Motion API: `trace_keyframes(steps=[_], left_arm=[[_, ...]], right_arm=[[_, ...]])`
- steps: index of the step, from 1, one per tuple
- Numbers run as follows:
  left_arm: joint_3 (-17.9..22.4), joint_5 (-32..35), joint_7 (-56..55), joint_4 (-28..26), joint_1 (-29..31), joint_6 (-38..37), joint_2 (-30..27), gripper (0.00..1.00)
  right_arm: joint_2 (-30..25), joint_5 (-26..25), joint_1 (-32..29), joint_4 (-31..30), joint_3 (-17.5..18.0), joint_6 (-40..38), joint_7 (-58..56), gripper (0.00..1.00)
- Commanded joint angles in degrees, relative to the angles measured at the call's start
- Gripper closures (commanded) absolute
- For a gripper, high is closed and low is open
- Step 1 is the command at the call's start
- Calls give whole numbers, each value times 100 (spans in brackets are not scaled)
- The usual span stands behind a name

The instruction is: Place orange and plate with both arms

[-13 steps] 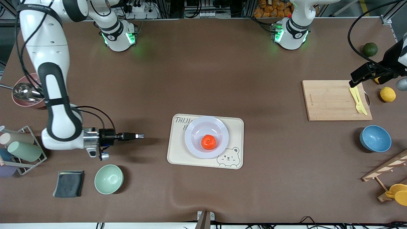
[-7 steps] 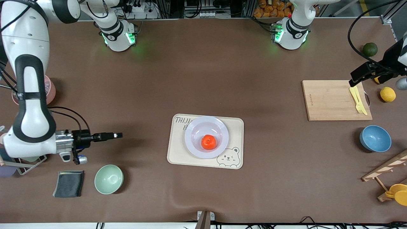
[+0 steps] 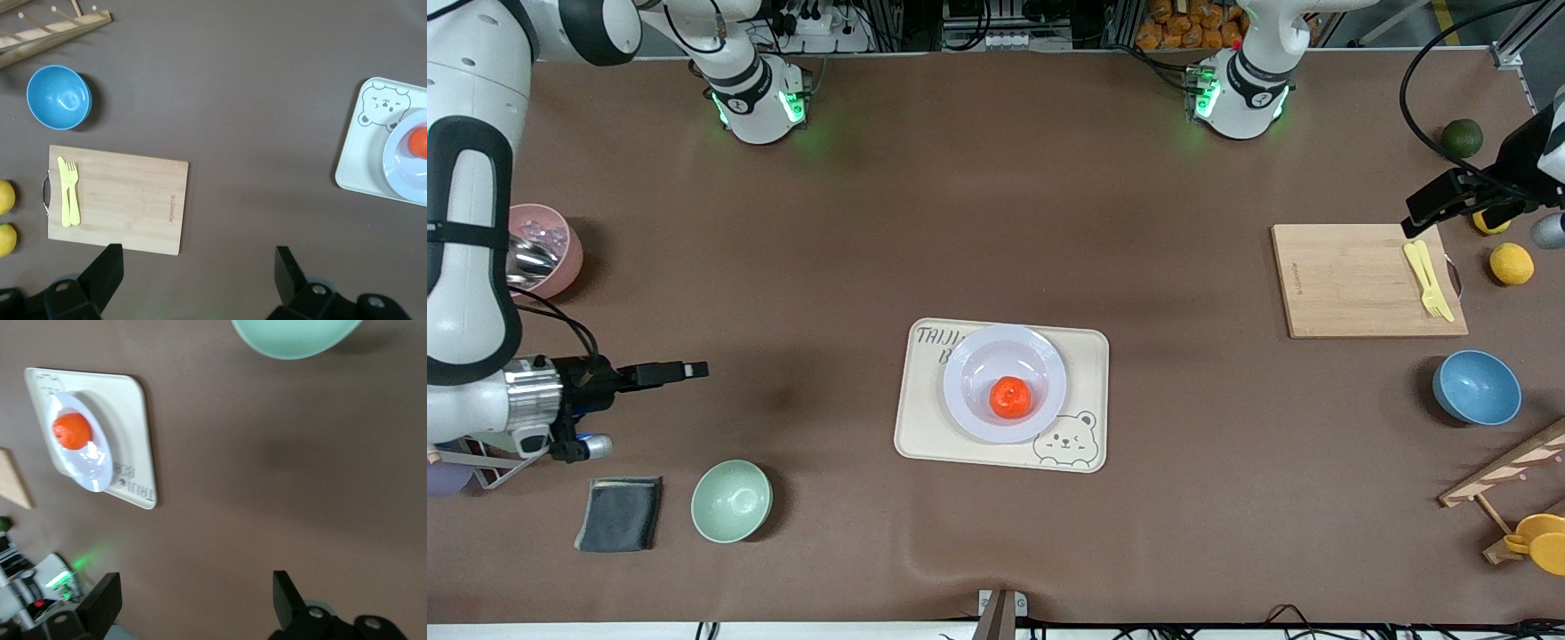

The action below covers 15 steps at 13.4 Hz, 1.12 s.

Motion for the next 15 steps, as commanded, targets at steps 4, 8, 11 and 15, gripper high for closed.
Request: trace_keyframes(steps=[4, 8, 11, 15], left_arm=[[43, -145, 205, 7, 139, -197, -123, 0], [34, -154, 231, 16, 174, -250, -123, 0], [25, -154, 223, -2, 165, -250, -123, 0], [8, -154, 293, -11, 157, -250, -123, 0]], right_arm=[[-1557, -1721, 402, -751, 63, -5, 375, 0], [-2751, -2380, 498, -2339, 72, 924, 313, 0], [-3588, -2644, 516, -3643, 81, 1822, 243, 0], [-3800, -2671, 438, -3839, 63, 1850, 243, 0]])
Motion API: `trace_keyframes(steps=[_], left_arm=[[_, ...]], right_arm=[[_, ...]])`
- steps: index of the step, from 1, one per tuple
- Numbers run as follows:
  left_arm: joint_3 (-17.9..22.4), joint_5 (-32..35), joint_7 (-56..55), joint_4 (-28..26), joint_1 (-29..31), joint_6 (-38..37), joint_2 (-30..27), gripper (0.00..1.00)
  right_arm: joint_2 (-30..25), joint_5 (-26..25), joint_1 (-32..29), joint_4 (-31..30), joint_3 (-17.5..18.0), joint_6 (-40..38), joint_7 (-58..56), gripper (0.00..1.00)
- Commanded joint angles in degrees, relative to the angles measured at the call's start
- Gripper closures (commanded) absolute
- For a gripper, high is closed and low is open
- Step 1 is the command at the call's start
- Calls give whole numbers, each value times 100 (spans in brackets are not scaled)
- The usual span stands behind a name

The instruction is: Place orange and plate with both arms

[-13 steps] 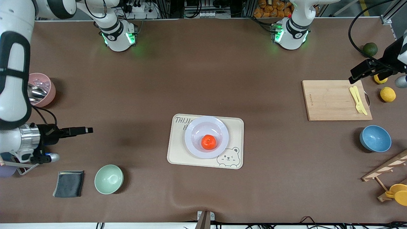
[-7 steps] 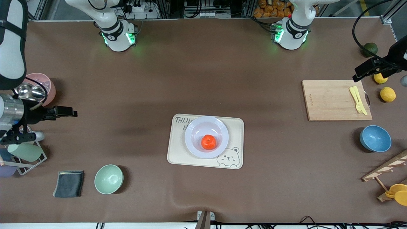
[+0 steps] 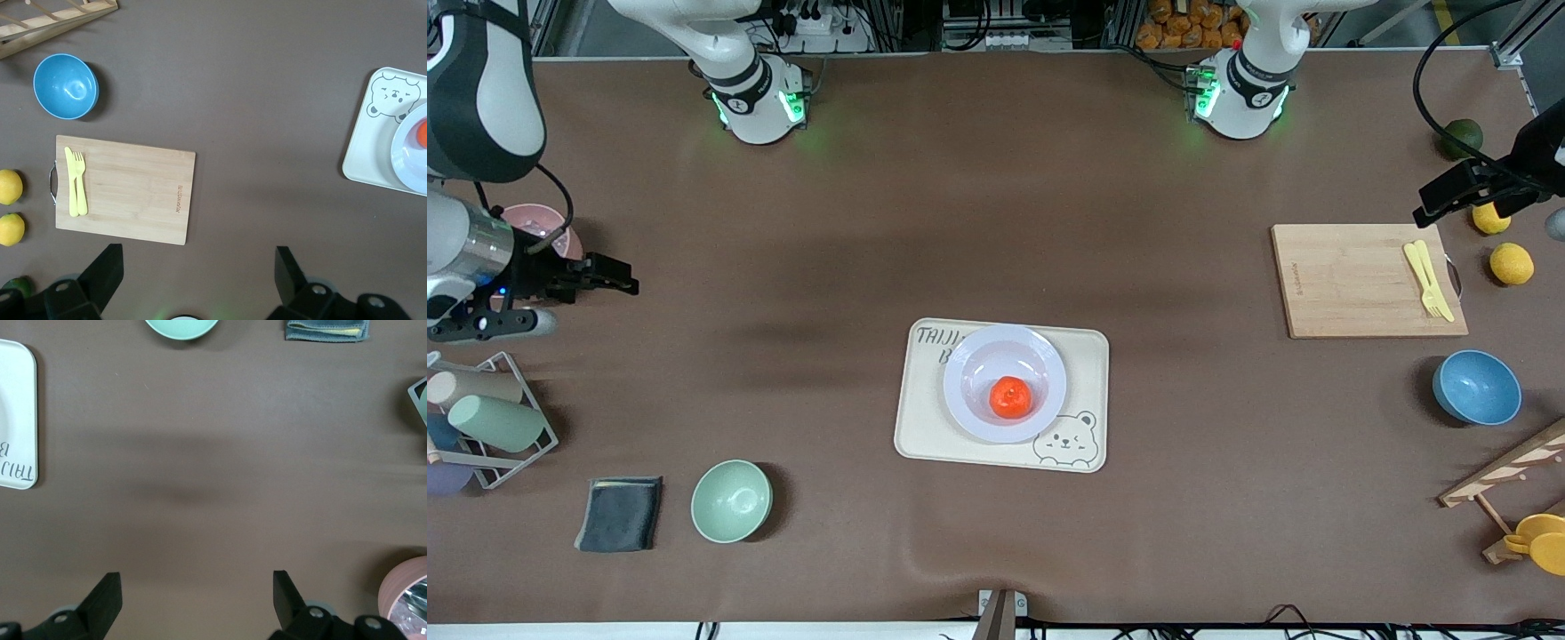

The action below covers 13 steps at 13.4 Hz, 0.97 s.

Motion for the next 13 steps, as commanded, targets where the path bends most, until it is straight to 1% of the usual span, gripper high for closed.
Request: trace_keyframes(steps=[1, 3, 4, 5, 6, 7, 13], left_arm=[[-37, -149, 149, -43, 44, -83, -90, 0], [-37, -141, 158, -52, 44, -57, -90, 0], [-46, -123, 158, -52, 36, -39, -90, 0], [-46, -123, 158, -60, 44, -31, -90, 0], [-46, -123, 167, -60, 44, -13, -90, 0], [-46, -132, 167, -78, 44, -4, -90, 0], [-20, -131, 395, -16, 62, 57, -19, 0]], right_arm=[[-497, -132, -106, -365, -13, 106, -13, 0], [-980, -132, -247, -357, -13, -42, -4, 0], [-1043, -114, -404, -313, -13, -130, -13, 0], [-1009, -53, -528, -182, -13, -122, -13, 0], [-939, -61, -511, 71, -4, -131, -5, 0], [-851, -61, -503, 187, 4, -140, -4, 0], [-745, -105, -494, 214, 13, -114, -13, 0]])
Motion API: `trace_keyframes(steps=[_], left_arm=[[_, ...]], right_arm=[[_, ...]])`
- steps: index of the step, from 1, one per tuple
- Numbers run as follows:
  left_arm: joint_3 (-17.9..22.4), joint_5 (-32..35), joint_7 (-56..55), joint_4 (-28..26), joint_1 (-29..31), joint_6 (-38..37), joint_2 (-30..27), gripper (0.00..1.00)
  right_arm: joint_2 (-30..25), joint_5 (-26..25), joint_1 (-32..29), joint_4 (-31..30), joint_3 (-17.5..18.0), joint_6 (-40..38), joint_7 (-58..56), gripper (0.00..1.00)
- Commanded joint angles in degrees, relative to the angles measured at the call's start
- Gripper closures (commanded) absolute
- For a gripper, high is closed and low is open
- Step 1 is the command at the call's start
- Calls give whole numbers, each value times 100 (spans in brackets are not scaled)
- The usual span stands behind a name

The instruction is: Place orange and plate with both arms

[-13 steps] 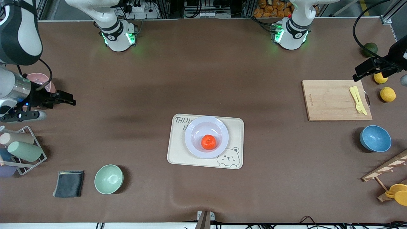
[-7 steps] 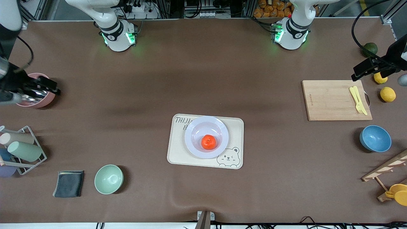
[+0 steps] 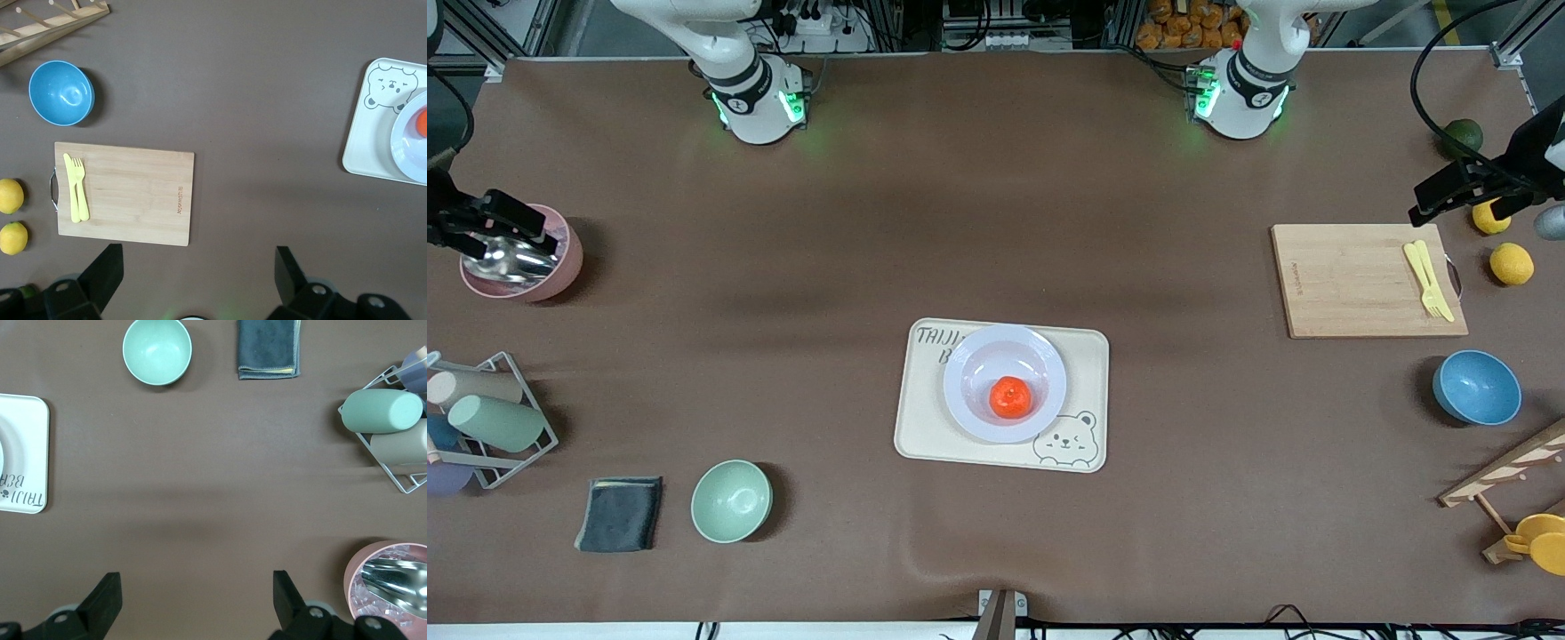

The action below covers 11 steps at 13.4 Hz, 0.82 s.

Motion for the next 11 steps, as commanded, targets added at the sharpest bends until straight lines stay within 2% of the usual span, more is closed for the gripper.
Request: trace_keyframes(steps=[1, 6, 8, 11], left_arm=[[9, -148, 162, 12, 61, 41, -22, 0], [9, -122, 153, 12, 61, 58, -13, 0], [18, -121, 154, 12, 61, 50, -13, 0], [18, -130, 162, 12, 61, 49, -22, 0]], right_arm=[[60, -96, -41, 171, 49, -19, -7, 0], [78, -87, -6, 321, 84, -1, 10, 0], [87, -236, -6, 356, 233, 8, 46, 0], [253, -421, -6, 619, 242, 8, 63, 0]])
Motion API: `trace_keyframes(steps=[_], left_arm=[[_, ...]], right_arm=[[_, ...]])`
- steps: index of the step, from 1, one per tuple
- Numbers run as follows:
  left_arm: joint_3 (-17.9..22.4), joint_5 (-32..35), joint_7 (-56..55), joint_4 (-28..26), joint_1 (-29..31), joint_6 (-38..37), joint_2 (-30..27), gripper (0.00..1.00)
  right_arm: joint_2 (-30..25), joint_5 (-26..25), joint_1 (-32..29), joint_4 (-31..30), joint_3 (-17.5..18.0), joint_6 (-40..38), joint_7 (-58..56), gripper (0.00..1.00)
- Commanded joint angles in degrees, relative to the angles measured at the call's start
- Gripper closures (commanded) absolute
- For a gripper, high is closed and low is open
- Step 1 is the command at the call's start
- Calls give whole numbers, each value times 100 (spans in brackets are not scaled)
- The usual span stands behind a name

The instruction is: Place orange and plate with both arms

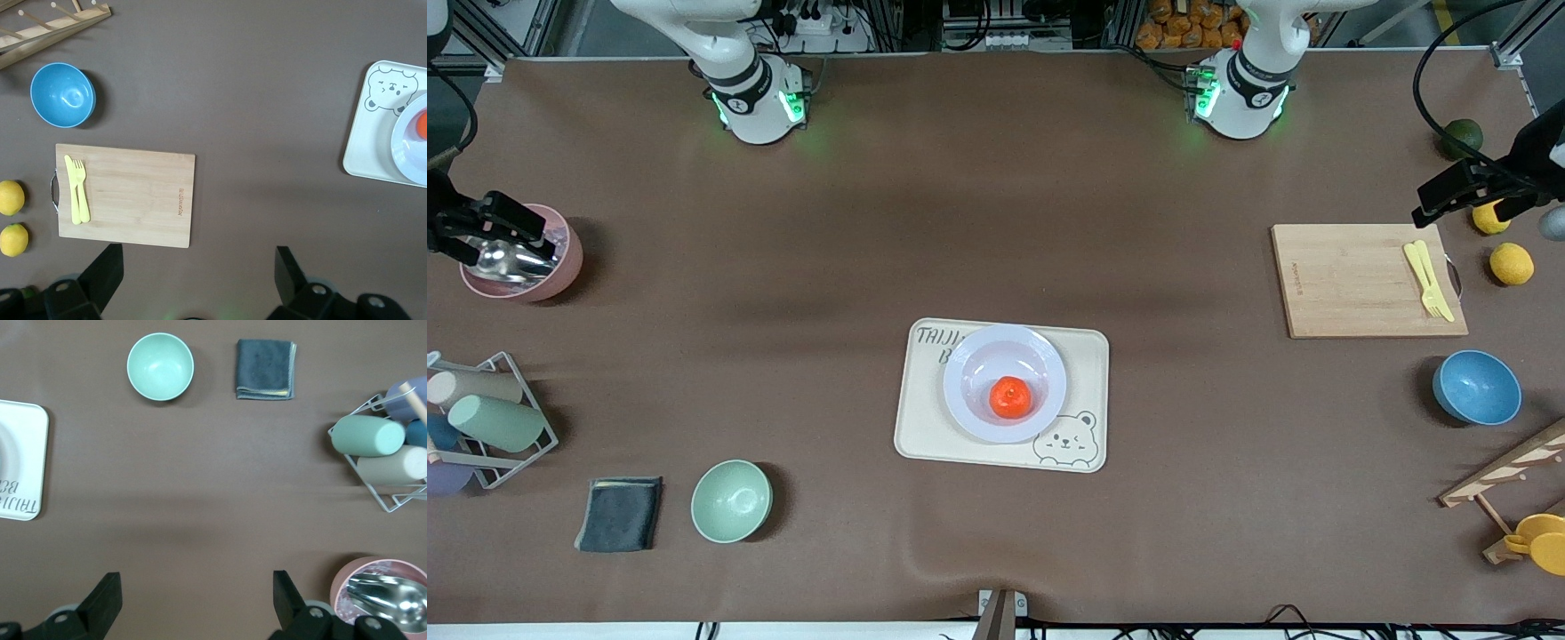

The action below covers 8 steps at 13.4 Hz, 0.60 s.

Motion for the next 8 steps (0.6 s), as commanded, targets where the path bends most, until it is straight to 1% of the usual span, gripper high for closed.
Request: trace_keyframes(steps=[1, 6, 8], left_arm=[[0, -130, 152, 12, 56, 11, -22, 0], [17, -69, 126, 39, 47, 11, -5, 0], [9, -78, 117, 135, 30, 11, 30, 0]], right_arm=[[219, -163, -19, 349, 30, -53, 57, 0], [351, -102, -63, 490, 22, -44, 75, 0], [403, -93, -72, 561, 22, -53, 57, 0]])
